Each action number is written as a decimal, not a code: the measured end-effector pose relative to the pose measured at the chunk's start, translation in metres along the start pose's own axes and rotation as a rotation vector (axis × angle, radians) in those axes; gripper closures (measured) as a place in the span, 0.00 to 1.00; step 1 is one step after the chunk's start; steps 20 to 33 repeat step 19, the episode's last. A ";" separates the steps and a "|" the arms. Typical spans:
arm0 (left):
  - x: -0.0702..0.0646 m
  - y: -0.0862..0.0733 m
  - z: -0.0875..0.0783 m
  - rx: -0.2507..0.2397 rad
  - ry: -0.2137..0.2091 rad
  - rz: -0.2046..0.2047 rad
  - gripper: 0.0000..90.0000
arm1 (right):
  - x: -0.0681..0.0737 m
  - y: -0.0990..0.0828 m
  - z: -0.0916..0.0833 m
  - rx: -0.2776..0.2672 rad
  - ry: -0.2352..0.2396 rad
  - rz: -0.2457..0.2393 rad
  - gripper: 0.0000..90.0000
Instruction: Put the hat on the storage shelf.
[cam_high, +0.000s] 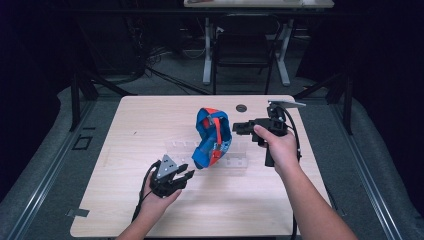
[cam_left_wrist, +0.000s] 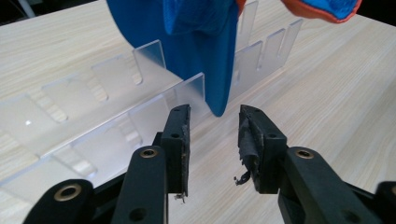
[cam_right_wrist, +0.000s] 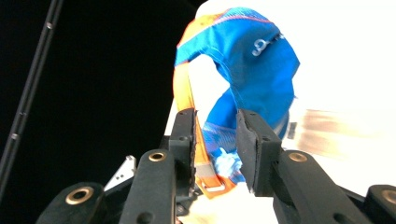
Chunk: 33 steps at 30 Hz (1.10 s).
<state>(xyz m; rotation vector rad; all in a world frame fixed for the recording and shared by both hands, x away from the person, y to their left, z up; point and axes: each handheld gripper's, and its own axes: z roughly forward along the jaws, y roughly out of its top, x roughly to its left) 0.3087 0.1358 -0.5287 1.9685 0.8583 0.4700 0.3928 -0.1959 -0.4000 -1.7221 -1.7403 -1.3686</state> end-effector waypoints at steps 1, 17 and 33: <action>0.001 -0.001 -0.001 0.004 -0.001 -0.006 0.70 | -0.001 -0.002 -0.002 -0.002 -0.007 -0.006 0.75; 0.009 -0.010 -0.007 0.009 0.001 -0.046 0.66 | -0.019 -0.044 -0.017 0.006 -0.124 -0.138 0.70; 0.007 -0.008 -0.004 0.014 -0.001 -0.044 0.67 | -0.026 -0.056 -0.021 -0.009 -0.147 -0.163 0.69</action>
